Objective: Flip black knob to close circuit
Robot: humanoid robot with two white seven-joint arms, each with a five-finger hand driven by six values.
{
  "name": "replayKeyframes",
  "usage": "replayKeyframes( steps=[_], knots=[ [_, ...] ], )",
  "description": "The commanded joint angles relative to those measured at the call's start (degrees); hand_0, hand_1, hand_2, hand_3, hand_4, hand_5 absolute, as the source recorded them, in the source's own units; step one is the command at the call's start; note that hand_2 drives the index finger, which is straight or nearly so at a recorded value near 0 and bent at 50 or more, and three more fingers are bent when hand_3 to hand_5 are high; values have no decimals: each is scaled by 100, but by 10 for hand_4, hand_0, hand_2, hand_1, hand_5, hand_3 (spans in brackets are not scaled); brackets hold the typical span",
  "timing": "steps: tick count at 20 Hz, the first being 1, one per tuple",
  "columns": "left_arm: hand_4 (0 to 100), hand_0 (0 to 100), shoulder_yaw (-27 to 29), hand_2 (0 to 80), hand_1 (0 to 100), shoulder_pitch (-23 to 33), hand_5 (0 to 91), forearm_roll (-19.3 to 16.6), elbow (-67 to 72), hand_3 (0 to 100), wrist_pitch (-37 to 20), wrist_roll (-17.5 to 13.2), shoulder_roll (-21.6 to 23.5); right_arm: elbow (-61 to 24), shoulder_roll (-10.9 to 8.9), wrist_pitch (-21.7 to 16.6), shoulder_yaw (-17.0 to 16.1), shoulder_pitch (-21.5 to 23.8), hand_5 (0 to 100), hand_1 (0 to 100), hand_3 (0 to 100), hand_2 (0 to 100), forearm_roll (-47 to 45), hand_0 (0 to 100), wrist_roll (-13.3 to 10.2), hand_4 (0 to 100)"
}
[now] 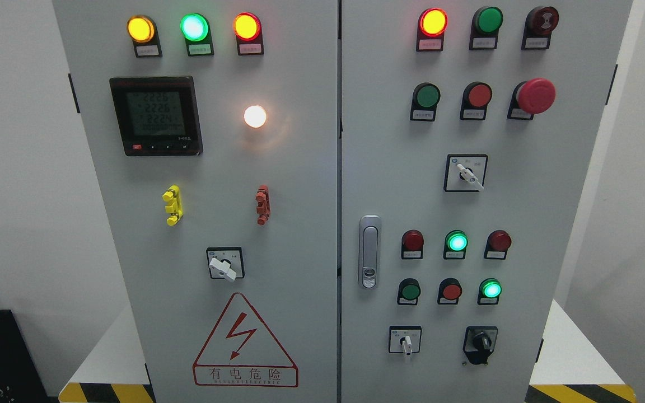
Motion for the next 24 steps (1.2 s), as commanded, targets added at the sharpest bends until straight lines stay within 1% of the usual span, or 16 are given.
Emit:
replayKeyframes(
  steps=[1,2,3,4,5,6,9,10,11,13,15,16,18,19,22,24],
  knots=[
    [0,120,0,0,556,-1,0,7,-5,0,5,3,0,-6479,183,244,-185,124,130,173,279,149,-309,0,-362,252],
    [0,120,0,0,556,-1,0,-10,3,0,5,3,0,-6462,165,-132,-194,-95,210,183,354,199,-160,0,-555,321],
    [0,120,0,0,556,-1,0,7,4,0,5,3,0,-6461,165,-388,-255,-280,263,196,421,232,224,0,-687,374],
    [0,120,0,0,556,8,0,7,-5,0,5,3,0,-6444,148,-417,-447,-377,384,244,555,339,759,0,-723,468],
    [0,120,0,0,556,-1,0,-10,-5,0,5,3,0,-6426,113,-434,-666,-448,481,293,655,416,1269,0,-724,542],
    [0,120,0,0,556,8,0,-10,-5,0,5,3,0,-6400,51,-452,-860,-518,530,337,739,493,1770,0,-724,592],
    [0,120,0,0,556,-1,0,7,-5,0,5,3,0,-6321,-335,-478,-1309,-589,663,451,880,661,3536,75,-733,703],
    [0,120,0,0,556,-1,0,-10,-5,0,5,3,0,-6330,-423,-478,-1406,-633,684,479,908,693,4099,21,-741,720],
    [0,120,0,0,556,8,0,-10,-5,0,5,3,0,-6338,-476,-461,-1468,-720,707,498,945,750,4583,0,-741,746],
    [0,120,0,0,556,-1,0,7,4,0,5,3,0,-6356,-538,-443,-1521,-966,751,474,994,807,5218,0,-698,776],
    [0,120,0,0,556,8,0,7,-5,0,5,3,0,-6365,-617,-417,-1495,-1212,789,403,1000,861,5570,0,-654,806],
    [0,120,0,0,556,8,0,7,3,0,5,3,0,-6365,-635,-417,-1469,-1318,806,368,1000,881,5755,0,-584,820],
    [0,120,0,0,556,-1,0,-10,3,0,5,3,0,-6356,-644,-417,-1416,-1476,826,328,1000,899,6028,0,-338,840],
    [0,120,0,0,556,8,0,-10,4,0,5,3,0,-6330,-644,-426,-1320,-1538,829,308,1000,906,6029,0,-267,846],
    [0,120,0,0,556,8,0,-10,-5,0,5,3,0,-6260,-644,-417,-925,-1766,832,278,1000,909,6055,0,-267,852],
    [0,120,0,0,556,-1,0,7,-5,0,5,3,0,-6190,-609,-251,-696,-1855,842,239,1000,911,6117,0,-284,852]
  ],
)
